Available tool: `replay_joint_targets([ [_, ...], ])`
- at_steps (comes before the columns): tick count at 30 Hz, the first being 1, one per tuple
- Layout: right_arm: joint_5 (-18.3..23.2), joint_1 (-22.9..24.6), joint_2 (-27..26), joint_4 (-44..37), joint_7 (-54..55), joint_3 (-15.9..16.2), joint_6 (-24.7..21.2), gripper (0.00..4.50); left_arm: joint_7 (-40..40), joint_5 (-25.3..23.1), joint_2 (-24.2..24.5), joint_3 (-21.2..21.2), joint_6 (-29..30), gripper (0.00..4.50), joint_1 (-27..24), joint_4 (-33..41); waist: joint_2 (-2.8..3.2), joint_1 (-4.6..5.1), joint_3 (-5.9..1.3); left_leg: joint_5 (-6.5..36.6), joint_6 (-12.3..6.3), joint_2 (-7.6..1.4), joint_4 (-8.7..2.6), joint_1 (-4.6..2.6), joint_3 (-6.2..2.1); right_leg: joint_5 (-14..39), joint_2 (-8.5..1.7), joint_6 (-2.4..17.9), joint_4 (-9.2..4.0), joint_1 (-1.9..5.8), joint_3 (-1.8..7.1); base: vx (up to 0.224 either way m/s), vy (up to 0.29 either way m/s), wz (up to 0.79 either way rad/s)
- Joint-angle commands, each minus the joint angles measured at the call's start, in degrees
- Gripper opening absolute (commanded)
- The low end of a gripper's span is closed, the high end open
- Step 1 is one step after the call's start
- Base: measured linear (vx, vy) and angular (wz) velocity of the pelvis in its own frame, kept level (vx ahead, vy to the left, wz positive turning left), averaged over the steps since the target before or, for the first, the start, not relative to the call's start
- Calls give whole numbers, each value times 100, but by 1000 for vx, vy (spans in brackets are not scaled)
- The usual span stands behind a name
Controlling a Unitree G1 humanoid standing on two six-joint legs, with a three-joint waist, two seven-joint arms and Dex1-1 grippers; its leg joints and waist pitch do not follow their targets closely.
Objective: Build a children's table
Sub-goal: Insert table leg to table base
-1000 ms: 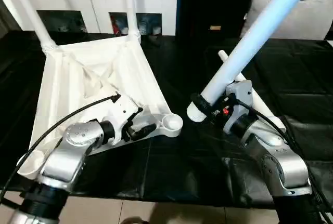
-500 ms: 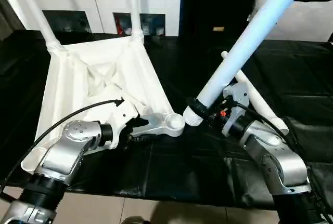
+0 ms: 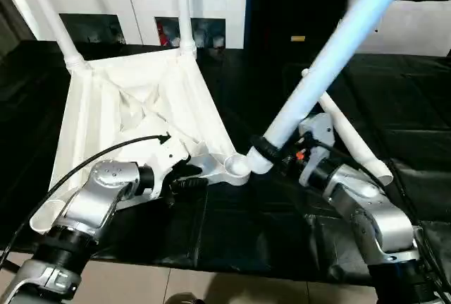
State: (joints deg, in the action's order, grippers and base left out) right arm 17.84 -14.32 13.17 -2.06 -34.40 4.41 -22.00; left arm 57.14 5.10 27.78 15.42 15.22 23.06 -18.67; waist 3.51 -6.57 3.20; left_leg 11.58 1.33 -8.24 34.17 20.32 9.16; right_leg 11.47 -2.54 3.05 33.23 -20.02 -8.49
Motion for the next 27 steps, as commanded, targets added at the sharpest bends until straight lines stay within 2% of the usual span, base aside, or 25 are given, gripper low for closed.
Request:
replay_joint_targets([
  [1,-11,-65,17,-64,-30,1,30,188,18,-90,6,31,-91,89,123,-109,87,-8,-359,1398,-11,-690,-457,-57,-316,1296,-916,599,-422,203,586,0,0,0],
  [2,-36,-66,24,-69,-4,8,20,188,35,-96,7,39,-109,89,140,-135,77,-6,-360,1355,-30,-691,-459,-51,-313,1262,-906,604,-415,203,582,0,0,0],
  [3,-44,-67,26,-69,3,10,17,188,40,-98,8,42,-114,80,144,-140,98,-11,-362,1342,-35,-697,-457,-52,-317,1254,-916,609,-413,203,582,0,0,0],
  [7,-87,-153,39,-47,152,6,-182,188,105,-192,41,130,-215,47,223,-256,107,-4,-359,1360,-41,-696,-458,-67,-317,1338,-905,580,-430,192,581,0,0,0],
  [9,-122,-201,69,-41,144,42,-195,188,113,-228,46,156,-256,39,253,-303,107,-4,-359,1316,-40,-696,-457,-55,-320,1312,-911,585,-421,200,580,0,0,0],
  [10,-172,-254,139,-64,65,133,-233,188,118,-246,36,163,-286,19,282,-343,113,-4,-362,1311,-46,-696,-453,-55,-312,1291,-915,591,-416,200,585,0,0,0],
  [11,-186,-316,180,-87,2,197,-297,188,125,-253,17,159,-327,8,311,-380,86,4,-362,1280,-56,-693,-455,-48,-311,1269,-898,589,-411,204,579,0,0,0],
  [13,-190,-353,202,-103,-38,235,-339,188,128,-255,3,153,-354,4,328,-400,98,5,-363,1189,-94,-688,-445,-31,-306,1176,-918,611,-397,211,585,0,0,0],
  [15,-163,-410,215,-116,-109,268,-372,188,155,-264,0,169,-400,0,333,-407,73,11,-373,1121,-113,-696,-443,-24,-306,1115,-928,618,-390,223,587,0,0,0],
  [19,-106,-594,280,-87,-444,466,-435,188,223,-359,-2,269,-912,0,287,-438,74,9,-375,970,-238,-679,-411,-16,-292,1106,-913,583,-396,213,571,0,0,0],
  [20,-108,-650,297,-45,-532,545,-465,188,365,-305,-24,280,-1245,0,247,-400,51,-6,-382,927,-265,-687,-414,-18,-295,1130,-905,558,-393,214,566,0,0,0],
  [21,-148,-702,314,4,-585,625,-468,188,539,-212,-52,283,-1589,0,198,-312,61,-1,-383,920,-261,-691,-414,-16,-292,1113,-897,549,-383,207,567,0,0,0],
  [22,-164,-737,317,33,-616,673,-485,188,683,-115,-84,279,-1766,0,160,-229,31,-17,-394,879,-284,-709,-414,-20,-290,1098,-920,534,-383,203,575,0,0,0],
  [23,-164,-737,317,33,-616,673,-485,188,683,-115,-84,279,-1766,0,160,-229,39,-25,-398,791,-273,-716,-410,-15,-279,983,-918,547,-355,194,584,0,0,0],
  [24,-150,-759,319,25,-664,712,-517,188,899,66,-140,275,-1810,0,104,-77,7,-57,-419,703,-286,-720,-397,-44,-259,858,-909,576,-335,166,588,0,0,0],
  [25,-127,-750,332,-17,-704,730,-544,188,1012,102,-161,341,-1814,0,79,6,-4,-76,-435,589,-309,-710,-384,-17,-250,732,-928,600,-305,184,592,0,0,0],
  [26,-118,-744,343,-41,-729,738,-558,188,1063,93,-166,390,-1838,0,71,33,-2,-132,-452,355,-374,-698,-356,14,-238,515,-918,587,-261,172,590,0,0,0],
  [27,-113,-730,355,-64,-739,740,-570,188,1098,60,-169,453,-1888,0,63,48,1,-163,-457,306,-396,-698,-348,12,-229,452,-906,582,-248,149,586,0,0,0],
])
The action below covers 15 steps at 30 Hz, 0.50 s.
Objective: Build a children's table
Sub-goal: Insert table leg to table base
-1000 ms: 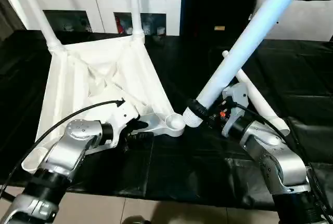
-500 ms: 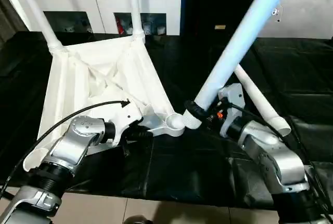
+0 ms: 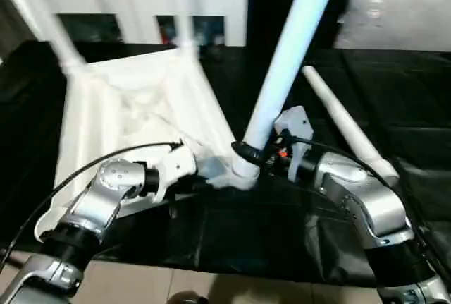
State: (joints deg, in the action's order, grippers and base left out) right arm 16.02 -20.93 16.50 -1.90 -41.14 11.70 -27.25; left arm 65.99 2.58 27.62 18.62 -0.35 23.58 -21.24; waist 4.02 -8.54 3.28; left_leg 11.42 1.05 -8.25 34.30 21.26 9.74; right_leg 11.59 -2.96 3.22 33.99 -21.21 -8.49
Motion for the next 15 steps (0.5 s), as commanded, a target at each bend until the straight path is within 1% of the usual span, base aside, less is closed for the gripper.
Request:
replay_joint_targets([
  [1,72,-59,29,-94,-71,13,-52,188,233,292,-155,170,-360,0,6,313,-45,-2,-437,452,-363,-702,-356,-108,-267,533,-857,568,-340,199,596,0,0,0],
  [2,80,-25,58,-143,-105,14,-82,188,350,296,-183,253,-575,0,-15,332,-29,-6,-429,527,-350,-688,-355,-96,-260,624,-861,574,-341,206,591,0,0,0],
  [3,81,-7,72,-165,-119,14,-90,188,370,295,-196,278,-615,0,-22,348,-44,-36,-432,610,-325,-686,-363,-82,-257,810,-874,510,-359,234,586,0,0,0],
  [4,82,14,89,-191,-136,15,-99,188,393,294,-212,309,-662,0,-30,368,-24,-56,-424,679,-294,-701,-373,-90,-263,974,-871,444,-382,223,582,0,0,0],
  [5,116,116,176,-325,-186,5,-163,188,362,245,-284,365,-721,0,-17,375,-24,-73,-421,754,-253,-717,-386,-106,-266,1099,-866,400,-389,216,586,0,0,0],
  [6,118,122,180,-332,-188,5,-166,188,355,238,-288,365,-721,0,-14,371,-28,-85,-421,772,-241,-717,-387,-109,-265,1126,-862,385,-394,216,588,0,0,0],
  [7,137,163,220,-388,-200,-8,-195,188,248,110,-313,373,-726,0,34,256,-21,-93,-417,835,-209,-721,-389,-113,-266,1168,-863,362,-398,215,591,0,0,0],
  [8,159,208,257,-445,-200,-31,-229,188,-15,-161,-325,364,-704,0,132,-31,-23,-97,-414,860,-205,-707,-392,-96,-268,1224,-872,337,-410,227,587,0,0,0],
  [9,164,221,269,-462,-197,-42,-243,188,-158,-307,-318,356,-647,0,181,-169,-10,-93,-404,913,-198,-701,-395,-100,-266,1300,-865,312,-422,219,583,0,0,0],
  [10,166,230,276,-474,-192,-52,-253,188,-291,-442,-306,347,-584,0,225,-294,-33,-77,-374,1130,-162,-660,-403,-113,-260,1832,-887,205,-501,238,568,0,0,0],
  [11,166,232,278,-476,-191,-54,-255,188,-315,-466,-304,345,-572,0,233,-317,-38,-74,-371,1153,-147,-643,-402,-105,-263,1994,-889,146,-525,248,560,0,0,0],
  [12,165,232,295,-490,-189,-91,-292,188,-385,-485,-245,255,-411,0,288,-486,-18,-62,-381,1156,-123,-646,-402,-111,-275,2130,-884,63,-539,244,551,0,0,0],
  [13,163,223,303,-484,-184,-104,-311,188,-359,-368,-251,175,-294,0,287,-478,-40,-23,-383,1136,-122,-646,-412,-88,-282,2102,-875,25,-536,262,544,0,0,0],
  [14,163,223,303,-484,-184,-104,-311,188,-359,-368,-251,175,-294,0,287,-478,-40,-23,-383,1136,-122,-646,-412,-88,-282,2102,-875,25,-536,262,544,0,0,0],
  [15,125,186,327,-442,-131,-110,-400,188,-369,-220,-270,60,-177,0,265,-407,-75,37,-391,1096,-147,-647,-414,-77,-287,1993,-870,35,-529,260,536,0,0,0],
])
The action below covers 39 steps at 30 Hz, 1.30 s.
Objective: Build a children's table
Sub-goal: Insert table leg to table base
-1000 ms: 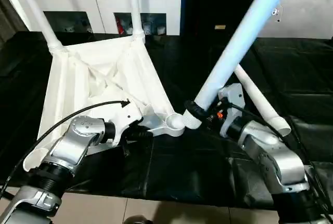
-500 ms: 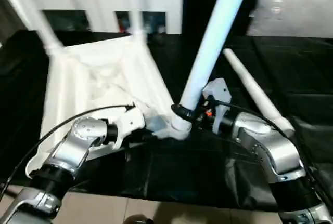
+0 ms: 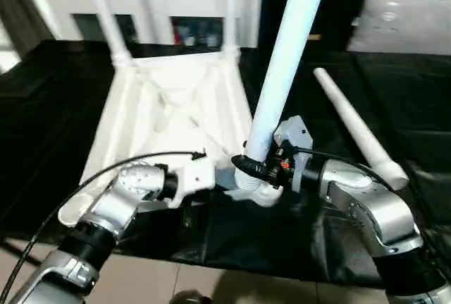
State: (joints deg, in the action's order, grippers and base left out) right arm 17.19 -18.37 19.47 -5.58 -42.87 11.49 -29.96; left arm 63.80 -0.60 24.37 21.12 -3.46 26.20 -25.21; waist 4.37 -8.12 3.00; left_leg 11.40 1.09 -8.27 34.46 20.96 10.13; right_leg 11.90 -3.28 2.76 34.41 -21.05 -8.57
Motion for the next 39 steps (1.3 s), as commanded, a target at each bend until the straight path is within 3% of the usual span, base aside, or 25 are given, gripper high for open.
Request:
replay_joint_targets([
  [1,8,-71,30,-74,44,-89,-130,188,-150,100,54,-191,135,0,3,-9,-94,5,-368,1062,-157,-646,-424,-47,-331,1902,-842,113,-553,244,545,0,0,0],
  [7,-104,-217,83,147,66,45,-371,188,170,292,71,-207,306,0,-113,230,-110,30,-418,506,-370,-639,-371,-12,-298,1046,-819,411,-429,241,554,0,0,0],
  [8,-156,-271,121,235,30,136,-448,188,163,311,49,-188,335,0,-87,200,-135,29,-414,469,-401,-635,-368,-8,-287,990,-814,436,-426,242,551,0,0,0],
  [12,-348,-393,222,416,223,232,-758,188,89,270,36,-220,512,0,-24,157,-137,32,-389,621,-344,-648,-389,-45,-287,1315,-814,392,-462,231,551,0,0,0],
  [18,-252,-394,368,322,184,118,-1030,188,-170,107,3,-306,554,0,159,-100,-158,36,-377,914,-221,-659,-415,-75,-301,1704,-826,236,-526,228,554,0,0,0],
  [24,-162,-379,405,218,130,22,-1123,188,-449,3,-90,-361,484,0,307,-287,-178,32,-360,1010,-196,-607,-405,-71,-289,2122,-827,88,-600,240,533,0,0,0],
  [39,-182,-610,151,943,135,38,-991,188,-257,37,-137,-291,212,0,334,-197,-181,5,-393,793,-252,-644,-397,-55,-290,1597,-839,288,-522,235,550,0,0,0],
])
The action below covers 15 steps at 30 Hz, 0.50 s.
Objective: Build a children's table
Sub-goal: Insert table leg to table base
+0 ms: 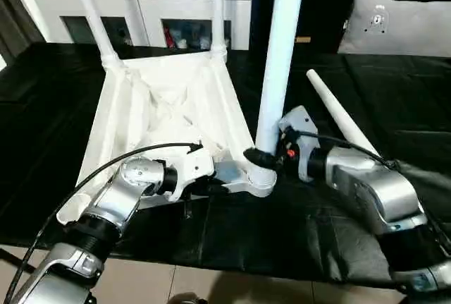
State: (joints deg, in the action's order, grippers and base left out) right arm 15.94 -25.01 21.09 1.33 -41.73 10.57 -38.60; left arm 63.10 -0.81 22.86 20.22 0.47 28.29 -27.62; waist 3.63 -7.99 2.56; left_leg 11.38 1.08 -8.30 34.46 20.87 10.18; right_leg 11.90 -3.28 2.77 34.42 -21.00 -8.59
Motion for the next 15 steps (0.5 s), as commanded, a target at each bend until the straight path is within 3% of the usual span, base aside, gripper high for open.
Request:
replay_joint_targets([
  [1,-52,50,-19,294,0,134,-118,188,-186,52,15,-204,-186,0,133,27,-107,-10,-348,806,-252,-640,-399,-50,-295,1625,-835,282,-523,229,547,0,0,0],
  [5,-11,43,-83,514,-95,91,-66,188,-157,47,26,-205,-185,0,152,19,-101,-10,-336,919,-221,-636,-404,-56,-292,1863,-840,232,-561,228,540,0,0,0],
  [11,262,213,-186,842,-180,-212,-55,188,-291,16,3,-258,-196,0,184,-37,-94,-20,-351,881,-226,-646,-397,-61,-288,1698,-850,302,-541,222,551,0,0,0],
  [12,279,283,-188,868,-195,-242,-14,188,-300,17,1,-265,-206,0,185,-45,-61,-29,-348,889,-217,-646,-396,-60,-295,1704,-855,308,-541,224,548,0,0,0],
  [15,290,585,-228,996,-199,-351,303,188,-335,62,-29,-316,-189,0,184,-48,-70,-39,-352,939,-216,-663,-408,-55,-304,1669,-856,281,-544,228,550,0,0,0],
])
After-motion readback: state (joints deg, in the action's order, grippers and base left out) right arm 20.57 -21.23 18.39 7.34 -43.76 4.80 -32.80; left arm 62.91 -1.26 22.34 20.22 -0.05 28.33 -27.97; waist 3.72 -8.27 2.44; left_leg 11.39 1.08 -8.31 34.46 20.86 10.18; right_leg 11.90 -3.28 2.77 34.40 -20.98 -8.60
